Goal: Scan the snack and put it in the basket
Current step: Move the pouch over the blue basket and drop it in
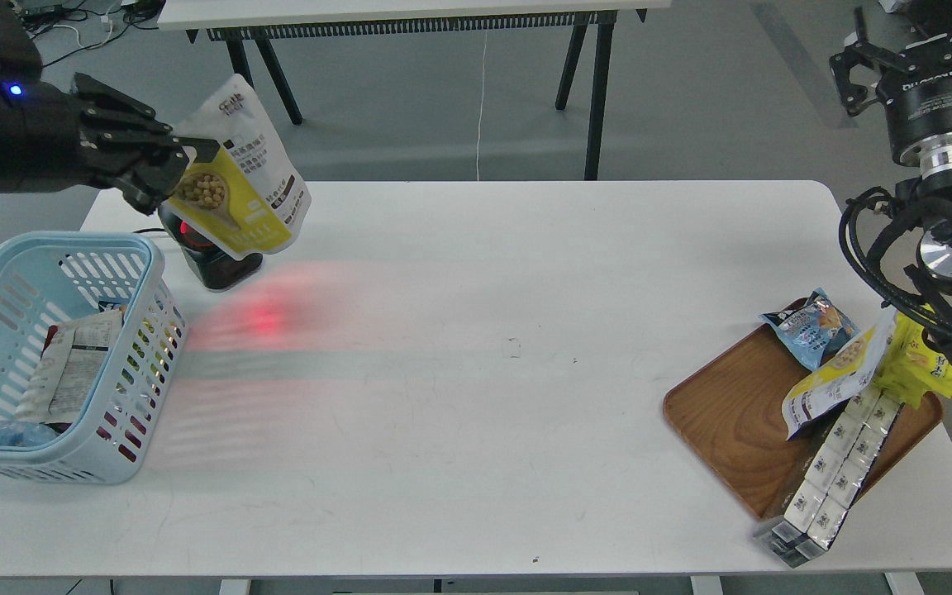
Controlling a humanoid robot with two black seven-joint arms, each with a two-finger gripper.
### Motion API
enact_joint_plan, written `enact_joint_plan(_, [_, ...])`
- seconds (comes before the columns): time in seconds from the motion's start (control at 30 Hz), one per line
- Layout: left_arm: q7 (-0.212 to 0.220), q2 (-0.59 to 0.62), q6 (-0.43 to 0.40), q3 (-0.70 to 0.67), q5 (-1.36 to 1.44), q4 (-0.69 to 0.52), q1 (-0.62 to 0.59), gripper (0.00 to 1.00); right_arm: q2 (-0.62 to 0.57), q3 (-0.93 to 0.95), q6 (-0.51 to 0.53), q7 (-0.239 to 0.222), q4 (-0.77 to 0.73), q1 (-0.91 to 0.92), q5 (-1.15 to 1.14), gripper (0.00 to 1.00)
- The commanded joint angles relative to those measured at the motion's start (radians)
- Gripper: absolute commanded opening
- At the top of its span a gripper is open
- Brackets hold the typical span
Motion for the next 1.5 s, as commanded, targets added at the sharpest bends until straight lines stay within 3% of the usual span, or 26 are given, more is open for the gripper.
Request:
enact_joint_plan(0.0, [0.000, 0.101, 0.000, -0.004, -0.014, 0.001, 0.002, 0.00, 0.002, 0.011, 0.000, 0.000, -0.003, -0.001, 0.000, 0.99])
enact_joint_plan(0.17, [0.000, 0.191, 0.000, 0.013, -0.017, 0.022, 0.010, 0.00, 0.004, 0.013, 0.000, 0.003, -0.006, -0.002, 0.000, 0.99])
enact_joint_plan(0.47, [0.000, 0.239, 0.000, 0.140, -0.046, 0.074, 0.011, 0.00, 0.008, 0.011, 0.000, 0.004, -0.007, 0.002, 0.000, 0.99])
enact_joint_plan(0.83, [0.000, 0.201, 0.000, 0.318, -0.096, 0.171, 0.013, 0.00, 0.004, 0.011, 0.000, 0.000, -0.011, 0.014, 0.000, 0.99])
enact_joint_plan(1.24, [0.000, 0.184, 0.000, 0.321, -0.119, 0.180, 0.013, 0.00, 0.005, 0.010, 0.000, 0.001, -0.011, 0.024, -0.002, 0.99])
enact_joint_plan(1.47, [0.000, 0.176, 0.000, 0.319, -0.119, 0.174, 0.013, 0.06, 0.002, 0.010, 0.000, 0.001, -0.011, 0.024, -0.002, 0.99])
